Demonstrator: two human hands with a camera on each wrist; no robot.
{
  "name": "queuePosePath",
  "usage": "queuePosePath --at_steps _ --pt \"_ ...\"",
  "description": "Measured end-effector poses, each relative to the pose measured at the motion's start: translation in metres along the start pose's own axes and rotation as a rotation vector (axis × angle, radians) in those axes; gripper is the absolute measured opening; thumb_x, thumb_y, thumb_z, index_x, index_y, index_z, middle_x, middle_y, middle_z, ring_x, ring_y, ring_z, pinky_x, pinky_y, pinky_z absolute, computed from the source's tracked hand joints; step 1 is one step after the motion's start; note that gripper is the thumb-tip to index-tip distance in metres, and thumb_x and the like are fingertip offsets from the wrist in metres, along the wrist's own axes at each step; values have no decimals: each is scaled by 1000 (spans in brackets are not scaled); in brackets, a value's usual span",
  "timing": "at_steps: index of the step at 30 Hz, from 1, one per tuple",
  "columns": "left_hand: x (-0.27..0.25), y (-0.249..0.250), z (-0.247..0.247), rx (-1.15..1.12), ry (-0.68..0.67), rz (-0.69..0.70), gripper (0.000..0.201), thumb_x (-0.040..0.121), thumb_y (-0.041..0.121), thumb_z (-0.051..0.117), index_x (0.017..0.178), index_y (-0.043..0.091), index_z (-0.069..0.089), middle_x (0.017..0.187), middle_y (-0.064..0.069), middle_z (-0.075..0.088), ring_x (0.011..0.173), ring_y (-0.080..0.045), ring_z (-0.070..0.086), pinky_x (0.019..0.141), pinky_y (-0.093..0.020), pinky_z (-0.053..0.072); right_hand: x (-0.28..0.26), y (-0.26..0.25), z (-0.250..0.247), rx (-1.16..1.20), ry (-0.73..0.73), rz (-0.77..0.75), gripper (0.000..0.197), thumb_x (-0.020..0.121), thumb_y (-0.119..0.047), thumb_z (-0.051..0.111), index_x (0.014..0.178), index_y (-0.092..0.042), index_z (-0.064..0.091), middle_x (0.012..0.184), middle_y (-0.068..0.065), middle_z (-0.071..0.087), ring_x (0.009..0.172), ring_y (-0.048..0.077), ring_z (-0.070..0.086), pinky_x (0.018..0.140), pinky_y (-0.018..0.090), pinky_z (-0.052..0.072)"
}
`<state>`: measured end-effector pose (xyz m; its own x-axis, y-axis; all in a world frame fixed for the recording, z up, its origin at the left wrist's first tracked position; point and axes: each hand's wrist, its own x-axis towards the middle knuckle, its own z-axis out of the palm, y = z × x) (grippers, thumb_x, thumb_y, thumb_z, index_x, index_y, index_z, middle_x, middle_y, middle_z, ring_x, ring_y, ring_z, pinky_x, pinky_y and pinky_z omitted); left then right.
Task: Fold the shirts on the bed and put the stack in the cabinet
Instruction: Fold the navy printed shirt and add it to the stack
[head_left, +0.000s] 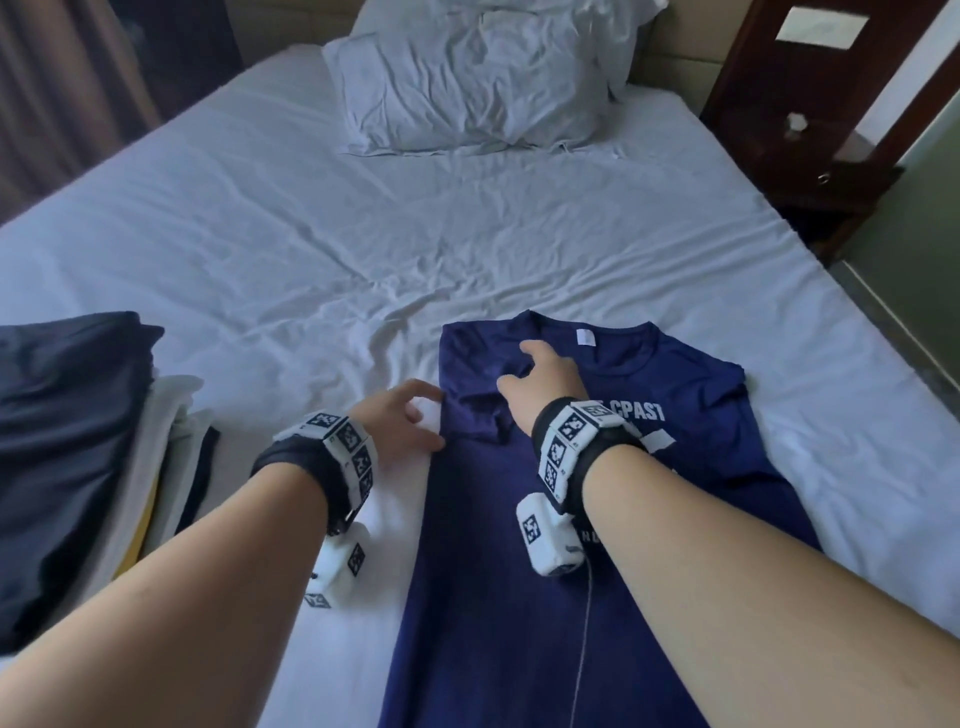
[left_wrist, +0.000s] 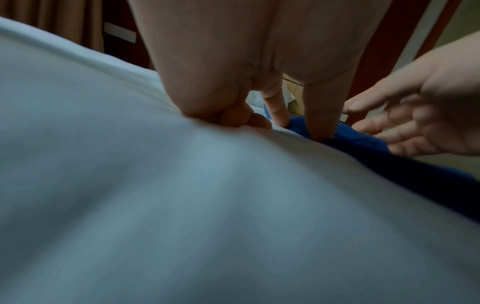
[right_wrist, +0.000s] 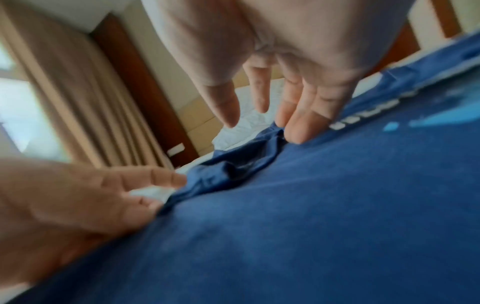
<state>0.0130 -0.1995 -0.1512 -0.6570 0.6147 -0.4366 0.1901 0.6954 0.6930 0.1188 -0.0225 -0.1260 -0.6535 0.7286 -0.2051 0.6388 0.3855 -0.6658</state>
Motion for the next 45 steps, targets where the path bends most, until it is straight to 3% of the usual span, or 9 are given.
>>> queuePosePath --at_steps 8,12,15,18,21,26,31,39,45 --pt "-1 -12 5 24 -6 181 72 85 11 75 109 73 47 103 1 45 69 -15 48 68 -29 47 11 -3 4 -229 -45 -101 34 98 -33 53 129 -27 65 137 9 53 117 32 58 99 35 47" --pt "-9 -15 7 96 -7 277 68 91 4 65 105 70 60 109 2 46 67 -6 49 64 -11 43 30 -3 0 -122 -67 -25 35 100 -10 48 67 -23 47 79 -5 50 86 20 58 90 32 46" --pt "-12 -14 12 139 -5 365 64 94 -3 59 127 51 57 104 0 42 71 0 52 70 -5 43 36 -6 -6 82 -34 58 37 101 -15 52 69 -31 44 77 -14 42 69 -2 41 92 22 43" --pt "-6 -19 19 182 5 331 75 94 -1 56 112 72 56 106 11 37 94 -1 52 95 -8 41 39 -2 -6 93 -50 89 30 101 -12 49 76 -28 51 81 -12 48 82 17 50 76 14 39" --pt "0 -24 25 183 25 315 89 92 0 54 89 89 47 103 18 36 105 -10 52 107 -24 44 33 -5 -2 98 -32 84 44 97 -16 54 139 -25 57 139 0 55 122 26 55 88 21 42" --pt "3 -25 23 110 -23 322 88 92 -4 56 92 84 55 104 16 36 103 -12 54 104 -26 47 16 -10 7 -293 -55 -258 54 95 -35 55 148 -32 48 155 2 41 140 32 36 114 40 35" --pt "0 -22 17 121 -28 287 71 95 7 59 98 78 58 109 16 39 98 1 51 98 -11 39 12 0 22 -602 -370 -182 96 90 -63 55 162 -28 1 169 -10 -7 156 30 -9 125 51 6" --pt "0 -24 20 45 -51 281 77 93 0 58 87 76 63 106 15 41 94 -2 51 96 -18 46 17 3 12 -743 -416 -158 124 72 -91 49 160 -30 -13 167 -11 -20 154 32 -16 124 53 -1" --pt "2 1 -1 -124 28 102 39 83 19 65 107 50 68 93 -3 64 76 -20 56 68 -27 46 14 2 11 -682 -354 -205 137 58 -98 52 160 -34 -13 167 -8 -21 154 32 -17 124 53 0"
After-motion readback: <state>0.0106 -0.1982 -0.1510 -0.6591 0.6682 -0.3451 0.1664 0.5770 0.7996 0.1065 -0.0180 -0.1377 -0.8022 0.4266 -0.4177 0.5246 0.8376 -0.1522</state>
